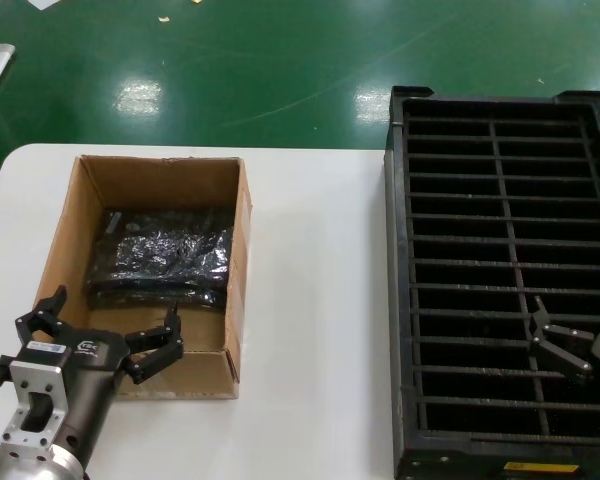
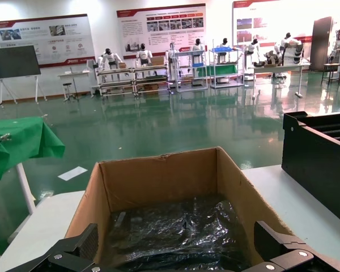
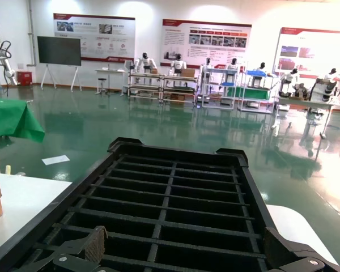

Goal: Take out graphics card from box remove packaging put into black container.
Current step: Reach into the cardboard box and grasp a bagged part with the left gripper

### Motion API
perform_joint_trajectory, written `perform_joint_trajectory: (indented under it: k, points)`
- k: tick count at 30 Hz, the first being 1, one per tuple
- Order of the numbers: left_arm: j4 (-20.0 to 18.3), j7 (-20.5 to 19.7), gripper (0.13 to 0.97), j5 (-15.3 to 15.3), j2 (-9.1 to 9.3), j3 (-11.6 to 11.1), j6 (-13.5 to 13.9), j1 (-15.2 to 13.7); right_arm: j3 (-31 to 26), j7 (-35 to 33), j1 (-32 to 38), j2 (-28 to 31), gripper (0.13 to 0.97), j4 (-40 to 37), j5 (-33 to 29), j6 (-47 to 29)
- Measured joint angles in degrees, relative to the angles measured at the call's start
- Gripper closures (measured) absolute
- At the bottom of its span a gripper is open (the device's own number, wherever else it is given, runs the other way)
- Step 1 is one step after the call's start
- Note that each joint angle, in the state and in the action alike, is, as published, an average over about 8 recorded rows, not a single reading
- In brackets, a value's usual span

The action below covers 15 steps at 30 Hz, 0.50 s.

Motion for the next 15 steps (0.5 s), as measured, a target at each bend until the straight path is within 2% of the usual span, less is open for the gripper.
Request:
perform_joint_trajectory:
  k: [10,12,15]
  points:
    - [0.0,0.0,0.132,0.0,-0.33,0.2,-0.1,-0.1,0.0,0.0,0.0,0.0,0.129,0.0,0.0,0.0]
    - [-0.1,0.1,0.132,-0.5,-1.78,1.2,-0.5,-0.4,0.0,0.0,0.0,0.0,0.129,0.0,0.0,0.0]
    - [-0.2,1.2,0.132,-1.2,-6.19,4.1,-1.6,-1.6,0.0,0.0,0.0,0.0,0.129,0.0,0.0,0.0]
